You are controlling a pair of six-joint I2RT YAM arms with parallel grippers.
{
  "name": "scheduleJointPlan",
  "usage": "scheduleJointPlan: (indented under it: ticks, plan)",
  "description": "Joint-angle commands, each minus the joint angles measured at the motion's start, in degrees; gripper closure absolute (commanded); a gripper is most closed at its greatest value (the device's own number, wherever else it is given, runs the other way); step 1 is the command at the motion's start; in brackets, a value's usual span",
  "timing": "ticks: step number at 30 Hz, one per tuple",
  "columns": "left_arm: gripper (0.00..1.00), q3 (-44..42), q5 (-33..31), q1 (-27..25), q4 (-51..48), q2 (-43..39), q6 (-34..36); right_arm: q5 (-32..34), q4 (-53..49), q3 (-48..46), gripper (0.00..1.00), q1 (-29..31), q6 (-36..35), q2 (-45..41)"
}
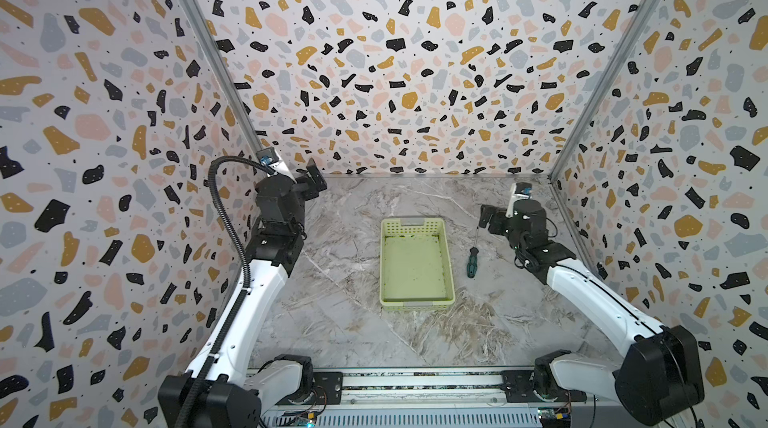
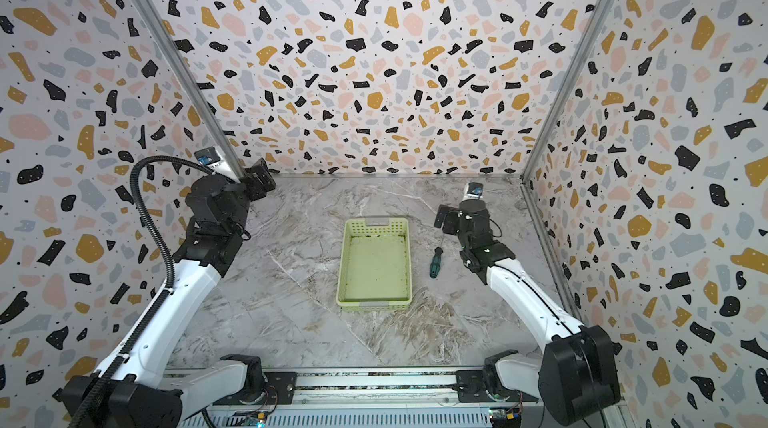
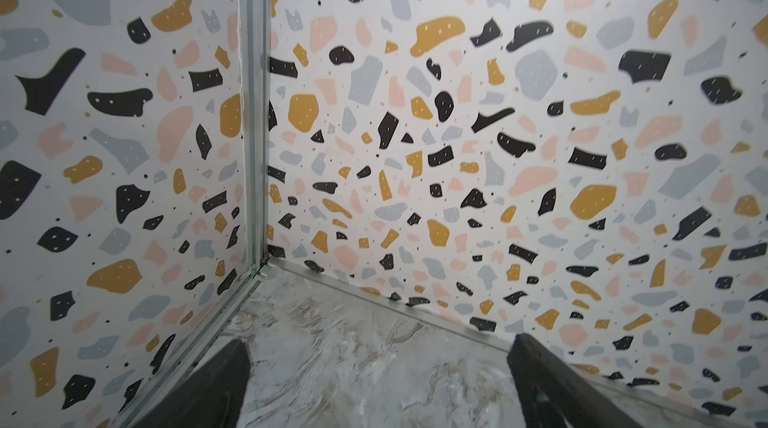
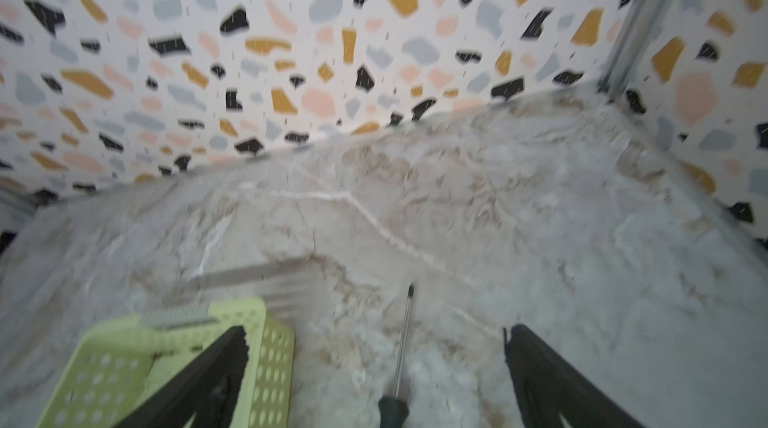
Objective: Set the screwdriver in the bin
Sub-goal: 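Reach the right gripper down over the screwdriver handle while the left arm lifts forward, then close the right gripper on the green-and-black screwdriver handle and lift it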
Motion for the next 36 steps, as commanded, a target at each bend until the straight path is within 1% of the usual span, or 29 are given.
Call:
scheduleJointPlan:
  ticks: [1,4,7,14,16,22,24,28,33,35,36]
  plan:
    - [0.0,-4.28,1.29,0.29,-3.5,-0.06,2.53,3.17,-9.39,-0.69,0.01,1.76,6.06,1.98]
    - [0.0,-8.54,4.44,0.29,-0.48,-0.18,1.58,2.61,-10.13,-1.74,0.01,3.44,7.88,4.23]
    - [0.01,-7.52,6.05,0.19,-1.74,1.39,1.56,2.23,-11.46,-1.74,0.0,4.9,8.87,7.61]
    - [0.0,-8.16,3.78,0.19,-1.66,1.4,1.74,1.39,-11.6,-0.74,0.05,6.94,9.32,15.91]
    - [0.01,-8.2,3.47,0.19,-1.52,1.37,1.87,1.29,-11.52,-0.21,0.08,7.1,9.59,17.91]
    - [0.0,-8.29,2.87,0.19,-1.56,1.71,1.99,1.25,-11.03,0.37,0.21,7.05,10.45,21.46]
    - [0.01,-8.29,2.69,0.19,-1.58,1.74,2.01,1.29,-10.66,0.37,0.29,7.09,10.63,22.18]
    - [0.0,-8.38,2.69,0.19,-1.56,1.79,2.0,1.2,-10.29,0.3,0.38,7.07,10.65,22.97]
    - [0.0,-8.21,2.65,0.19,-1.72,2.26,2.02,0.69,-9.83,0.19,0.55,7.11,10.18,22.66]
    - [0.01,-8.12,2.47,0.19,-1.78,2.36,2.04,0.5,-9.83,0.34,0.6,7.11,9.54,22.18]
    - [0.0,-8.12,2.52,0.19,-1.83,2.35,2.05,0.58,-10.07,0.51,0.65,7.06,9.27,21.89]
